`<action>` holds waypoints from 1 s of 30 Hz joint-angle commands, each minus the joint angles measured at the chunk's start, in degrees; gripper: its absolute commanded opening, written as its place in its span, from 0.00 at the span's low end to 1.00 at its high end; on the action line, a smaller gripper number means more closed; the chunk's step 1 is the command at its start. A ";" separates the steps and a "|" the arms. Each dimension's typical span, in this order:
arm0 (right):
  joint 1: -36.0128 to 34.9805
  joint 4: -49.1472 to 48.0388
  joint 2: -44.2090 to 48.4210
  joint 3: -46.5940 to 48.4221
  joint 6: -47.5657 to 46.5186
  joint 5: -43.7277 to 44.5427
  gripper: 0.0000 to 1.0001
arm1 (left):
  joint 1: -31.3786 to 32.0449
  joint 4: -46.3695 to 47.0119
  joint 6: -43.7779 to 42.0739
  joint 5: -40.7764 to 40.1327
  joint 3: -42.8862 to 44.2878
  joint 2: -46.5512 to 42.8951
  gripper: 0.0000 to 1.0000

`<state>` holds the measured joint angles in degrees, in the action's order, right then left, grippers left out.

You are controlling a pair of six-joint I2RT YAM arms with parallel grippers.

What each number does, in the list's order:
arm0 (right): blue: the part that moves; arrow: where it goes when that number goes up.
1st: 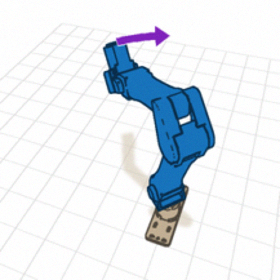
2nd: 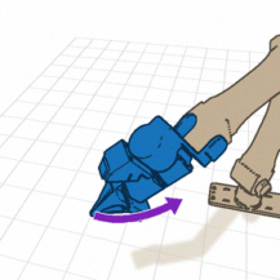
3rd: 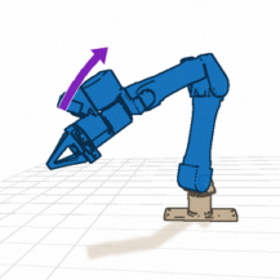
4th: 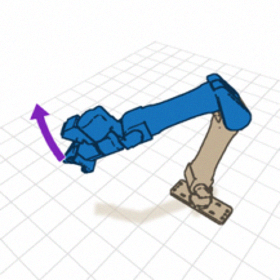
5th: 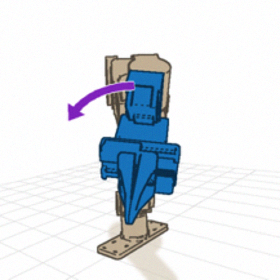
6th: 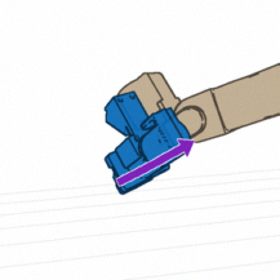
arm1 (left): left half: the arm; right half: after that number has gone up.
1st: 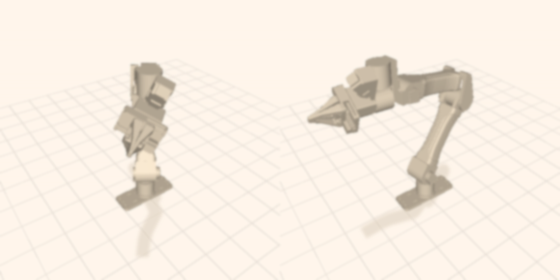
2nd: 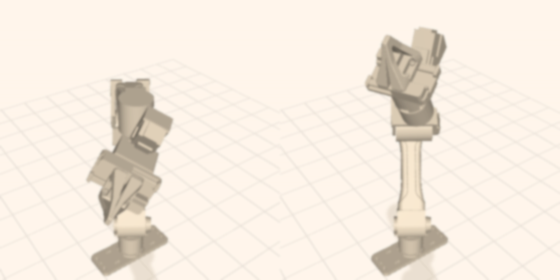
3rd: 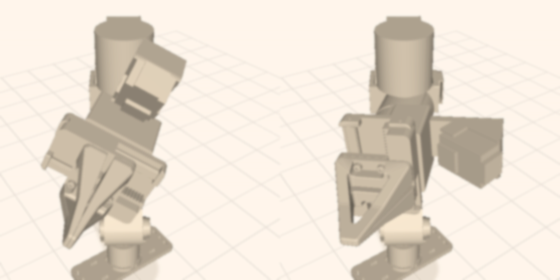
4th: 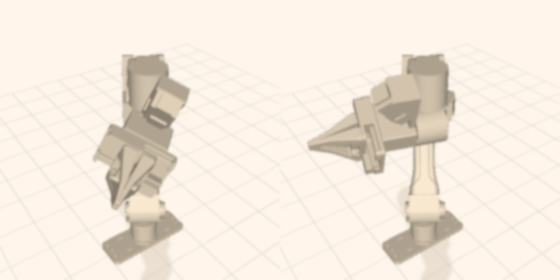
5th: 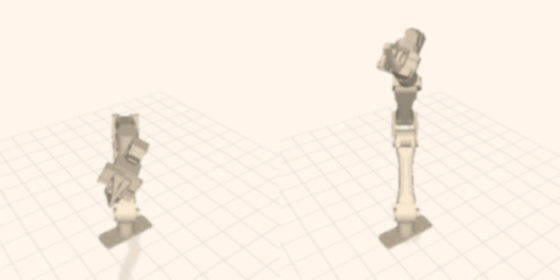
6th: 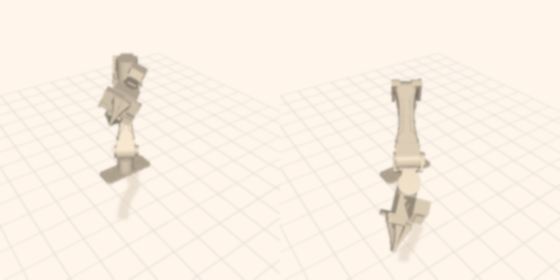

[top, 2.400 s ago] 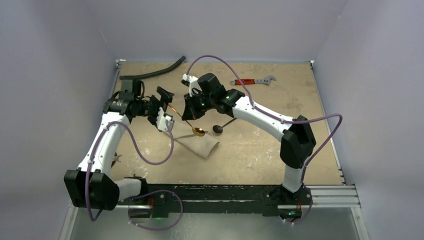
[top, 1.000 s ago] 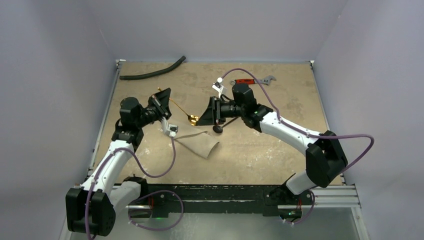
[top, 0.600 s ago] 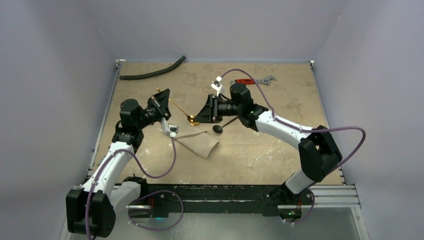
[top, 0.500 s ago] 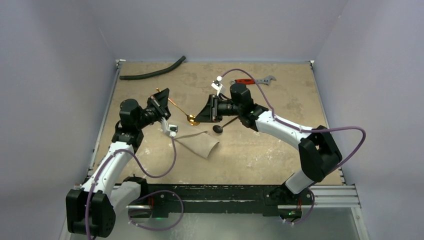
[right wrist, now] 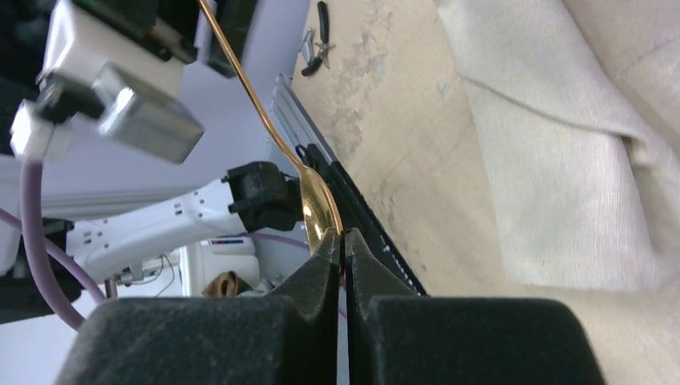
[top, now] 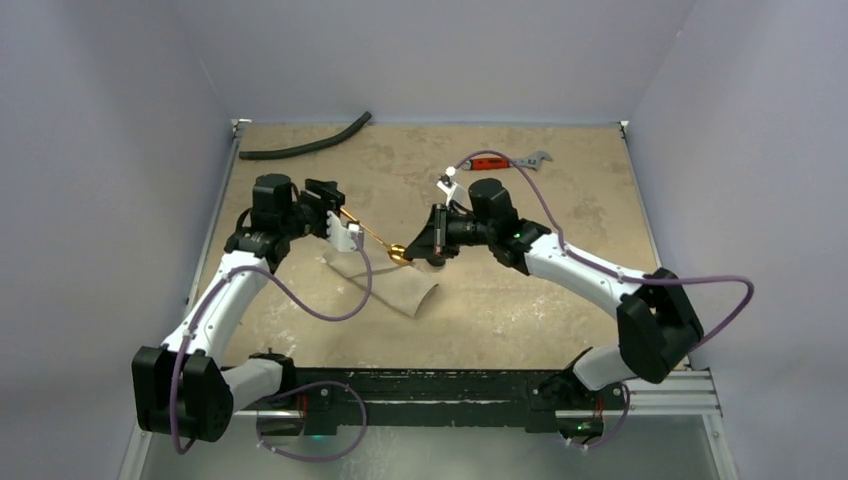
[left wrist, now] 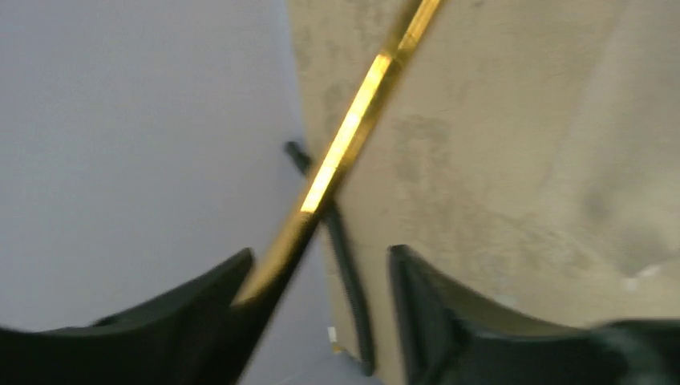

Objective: Fold the napkin into a case and place the utensils inside
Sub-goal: Pass from the left arm to the right, then insert the spoon into the folded napkin.

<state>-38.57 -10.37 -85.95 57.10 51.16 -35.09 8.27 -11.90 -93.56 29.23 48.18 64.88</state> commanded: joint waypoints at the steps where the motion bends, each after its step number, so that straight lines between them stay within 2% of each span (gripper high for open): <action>1: 0.19 6.40 7.33 -2.27 -3.99 1.25 0.00 | 0.05 -16.47 20.05 -0.93 3.50 1.74 0.74; 2: 0.24 7.92 8.47 -2.80 -4.33 1.37 0.00 | 0.01 -18.29 22.32 -0.86 3.74 2.08 0.85; 3: 0.25 9.70 9.51 -3.14 -4.91 1.61 0.00 | 0.04 -19.60 24.86 -1.20 3.73 2.69 0.89; 7: 0.25 19.90 13.44 -4.92 -8.68 3.58 0.00 | -0.56 -21.80 35.47 -2.37 4.63 7.17 0.95; 10: 0.25 24.53 16.34 -8.31 -9.70 5.04 0.00 | -1.48 -21.21 44.36 -2.66 7.23 13.10 0.96; 15: 0.15 28.33 18.77 -12.64 -10.15 6.43 0.00 | -4.04 -25.07 53.44 1.41 14.52 23.75 0.80; 20: 0.06 29.38 16.65 -13.91 -11.67 7.72 0.00 | -4.84 -25.61 59.87 2.20 17.10 30.55 0.66; 27: -0.26 32.22 11.22 -10.64 -14.48 12.02 0.00 | -4.93 -23.48 61.97 0.36 15.88 32.66 0.49; 30: -0.54 32.94 8.80 -9.54 -14.77 13.78 0.00 | -4.92 -22.36 62.28 0.57 15.25 32.47 0.45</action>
<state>-38.61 20.51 -75.33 43.92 38.48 -24.69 3.75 -35.81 -33.56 28.75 63.20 97.73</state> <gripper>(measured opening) 0.012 0.475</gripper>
